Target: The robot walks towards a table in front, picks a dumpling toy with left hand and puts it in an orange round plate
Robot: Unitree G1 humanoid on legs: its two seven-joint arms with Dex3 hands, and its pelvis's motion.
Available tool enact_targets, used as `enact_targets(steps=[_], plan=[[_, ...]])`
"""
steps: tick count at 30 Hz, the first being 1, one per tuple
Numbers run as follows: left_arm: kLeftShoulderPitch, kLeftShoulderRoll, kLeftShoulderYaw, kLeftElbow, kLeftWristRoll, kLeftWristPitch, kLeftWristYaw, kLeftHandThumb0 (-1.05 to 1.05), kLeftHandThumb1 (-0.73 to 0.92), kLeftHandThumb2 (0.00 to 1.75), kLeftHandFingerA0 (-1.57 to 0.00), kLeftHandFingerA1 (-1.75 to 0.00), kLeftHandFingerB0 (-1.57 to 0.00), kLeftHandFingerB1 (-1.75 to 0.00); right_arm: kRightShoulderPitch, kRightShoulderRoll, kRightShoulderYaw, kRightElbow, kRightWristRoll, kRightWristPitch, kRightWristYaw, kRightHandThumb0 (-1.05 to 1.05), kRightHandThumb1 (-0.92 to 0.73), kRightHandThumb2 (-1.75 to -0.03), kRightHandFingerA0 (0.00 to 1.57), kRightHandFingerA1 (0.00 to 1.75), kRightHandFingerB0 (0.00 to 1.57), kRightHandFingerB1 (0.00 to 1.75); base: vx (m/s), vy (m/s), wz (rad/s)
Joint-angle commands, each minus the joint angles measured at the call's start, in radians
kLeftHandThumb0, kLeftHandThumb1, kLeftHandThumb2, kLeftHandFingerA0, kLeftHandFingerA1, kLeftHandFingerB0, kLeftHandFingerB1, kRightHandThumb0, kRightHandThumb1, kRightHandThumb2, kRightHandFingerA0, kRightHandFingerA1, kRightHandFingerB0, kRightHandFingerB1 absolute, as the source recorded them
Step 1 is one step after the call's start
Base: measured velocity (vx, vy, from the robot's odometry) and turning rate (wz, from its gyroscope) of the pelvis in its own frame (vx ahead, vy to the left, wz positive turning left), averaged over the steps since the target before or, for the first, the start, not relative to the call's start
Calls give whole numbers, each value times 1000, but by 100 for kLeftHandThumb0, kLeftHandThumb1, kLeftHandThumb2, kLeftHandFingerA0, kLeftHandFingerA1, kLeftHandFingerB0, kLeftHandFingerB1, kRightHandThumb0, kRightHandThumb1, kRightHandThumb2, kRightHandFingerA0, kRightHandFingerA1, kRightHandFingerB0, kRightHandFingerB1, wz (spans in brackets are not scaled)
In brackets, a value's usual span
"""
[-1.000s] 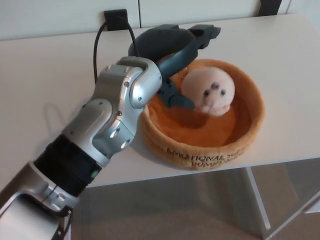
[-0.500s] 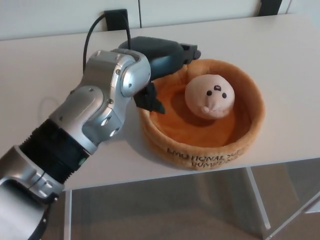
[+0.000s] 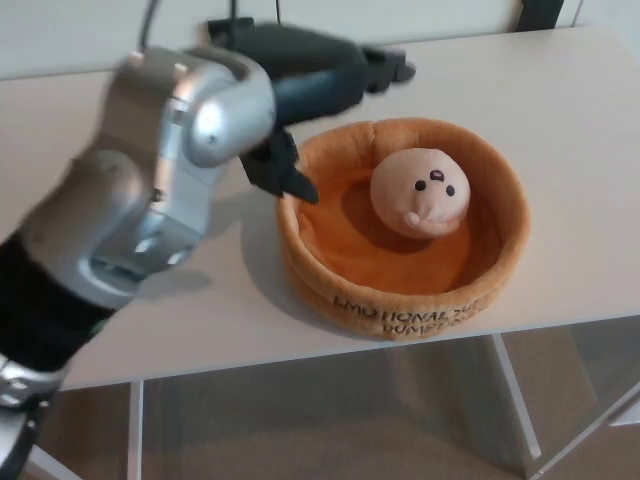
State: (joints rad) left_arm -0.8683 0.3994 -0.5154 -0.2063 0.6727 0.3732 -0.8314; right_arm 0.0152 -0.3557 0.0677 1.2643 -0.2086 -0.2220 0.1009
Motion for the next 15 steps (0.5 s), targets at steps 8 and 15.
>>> enact_targets(steps=[8,15], plan=[[588,276,1149,-831,-494,-45,-485,-26,38,57,0,-6,0,-21,24,-47,24,8,-24,9,11,-38,-54,-80,62,60,38,47,0,0,0],[1156,90,1379,-823,-614,-392,-475,-24,44,54,0,-22,-6,-26,26,-39,28,20,-27,19,1,-39,-50,-75,64,59,38,45,0,0,0]])
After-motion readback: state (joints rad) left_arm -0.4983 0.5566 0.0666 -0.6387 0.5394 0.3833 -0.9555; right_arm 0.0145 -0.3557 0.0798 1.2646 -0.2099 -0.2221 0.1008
